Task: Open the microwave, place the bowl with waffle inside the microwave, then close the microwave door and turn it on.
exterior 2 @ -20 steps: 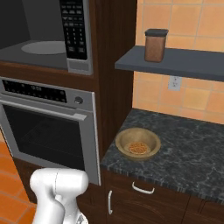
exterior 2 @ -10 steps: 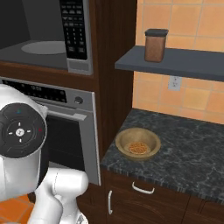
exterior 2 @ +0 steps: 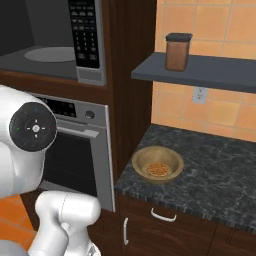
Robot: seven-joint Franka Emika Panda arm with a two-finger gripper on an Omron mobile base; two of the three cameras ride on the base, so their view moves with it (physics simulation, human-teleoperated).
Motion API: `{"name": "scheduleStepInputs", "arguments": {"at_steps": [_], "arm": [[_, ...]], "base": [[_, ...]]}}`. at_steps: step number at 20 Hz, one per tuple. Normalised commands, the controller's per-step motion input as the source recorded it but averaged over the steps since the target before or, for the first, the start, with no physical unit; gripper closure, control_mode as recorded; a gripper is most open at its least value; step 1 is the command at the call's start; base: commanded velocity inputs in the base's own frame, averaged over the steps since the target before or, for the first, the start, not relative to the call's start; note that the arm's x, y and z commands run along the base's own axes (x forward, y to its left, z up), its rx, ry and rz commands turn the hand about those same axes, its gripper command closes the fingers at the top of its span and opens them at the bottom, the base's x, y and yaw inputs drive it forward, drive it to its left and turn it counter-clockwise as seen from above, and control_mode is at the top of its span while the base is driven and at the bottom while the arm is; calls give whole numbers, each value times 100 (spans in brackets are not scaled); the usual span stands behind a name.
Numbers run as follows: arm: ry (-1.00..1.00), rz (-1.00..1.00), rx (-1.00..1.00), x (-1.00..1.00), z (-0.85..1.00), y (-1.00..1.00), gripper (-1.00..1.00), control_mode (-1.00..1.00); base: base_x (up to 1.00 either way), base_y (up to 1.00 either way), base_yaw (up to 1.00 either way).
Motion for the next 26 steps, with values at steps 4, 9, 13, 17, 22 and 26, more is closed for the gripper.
{"name": "scheduleStepInputs", "arguments": {"at_steps": [4,9,13,17,22,26], "arm": [[32,25,25,60,-9,40,-100,-100],[28,41,11,40,-9,52,-100,-100],[25,45,11,46,-7,55,-100,-100],[19,40,13,56,0,59,-100,-100],[14,36,8,52,-5,79,-100,-100],[11,33,4,29,-4,88,-100,-100]], "base": [[0,0,0],[0,0,0],[0,0,0],[0,0,0],[0,0,0],[0,0,0]]}}
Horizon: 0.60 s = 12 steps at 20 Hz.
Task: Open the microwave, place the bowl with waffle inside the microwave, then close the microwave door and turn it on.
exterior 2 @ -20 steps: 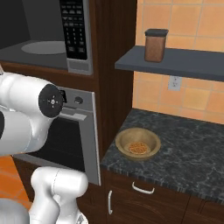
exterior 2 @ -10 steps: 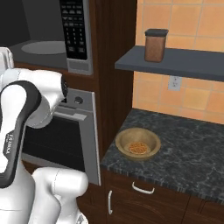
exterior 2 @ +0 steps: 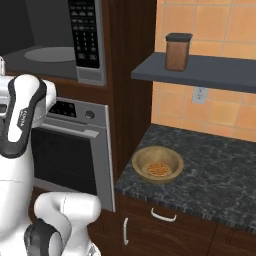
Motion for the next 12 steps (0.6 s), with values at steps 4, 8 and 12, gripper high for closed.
{"name": "scheduleStepInputs", "arguments": {"at_steps": [4,8,12], "arm": [[4,31,1,0,-1,97,-100,-100],[1,29,0,0,-1,93,-100,-100],[-4,19,4,-3,2,44,-100,-100]], "base": [[0,0,0],[0,0,0],[0,0,0]]}}
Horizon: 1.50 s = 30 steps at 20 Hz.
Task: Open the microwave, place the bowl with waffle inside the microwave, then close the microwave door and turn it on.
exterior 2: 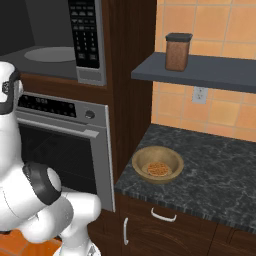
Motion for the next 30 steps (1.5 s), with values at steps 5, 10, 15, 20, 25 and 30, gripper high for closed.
{"name": "scheduleStepInputs", "arguments": {"at_steps": [5,10,15,20,25,30], "arm": [[-19,1,14,-18,2,-80,-100,-100],[-28,-8,-3,-53,0,-100,-100,-100],[-38,-27,-19,-66,-6,-100,-100,-100],[-39,-34,-15,-52,-9,-96,-100,-100],[-37,-33,-6,-44,-31,-100,-100,-100],[-20,-60,-28,-7,-50,-82,-100,-100]], "base": [[0,0,0],[0,0,0],[0,0,0],[0,0,0],[0,0,0],[0,0,0]]}}
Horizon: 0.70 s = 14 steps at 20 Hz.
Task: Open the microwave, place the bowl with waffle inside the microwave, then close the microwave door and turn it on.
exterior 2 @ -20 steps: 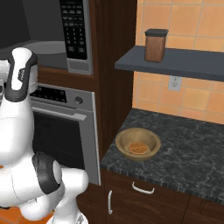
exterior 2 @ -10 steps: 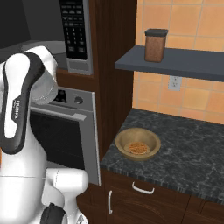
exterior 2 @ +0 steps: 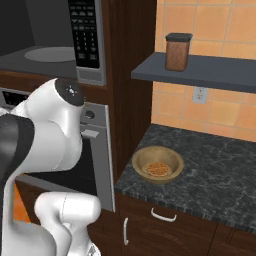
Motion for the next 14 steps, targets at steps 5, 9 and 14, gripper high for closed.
{"name": "scheduleStepInputs", "arguments": {"at_steps": [5,9,14], "arm": [[-4,-71,-21,0,-29,-75,-100,-100],[4,-73,-1,9,-25,-97,-100,-100],[21,-63,0,29,-35,-100,-100,-100]], "base": [[0,0,0],[0,0,0],[0,0,0]]}}
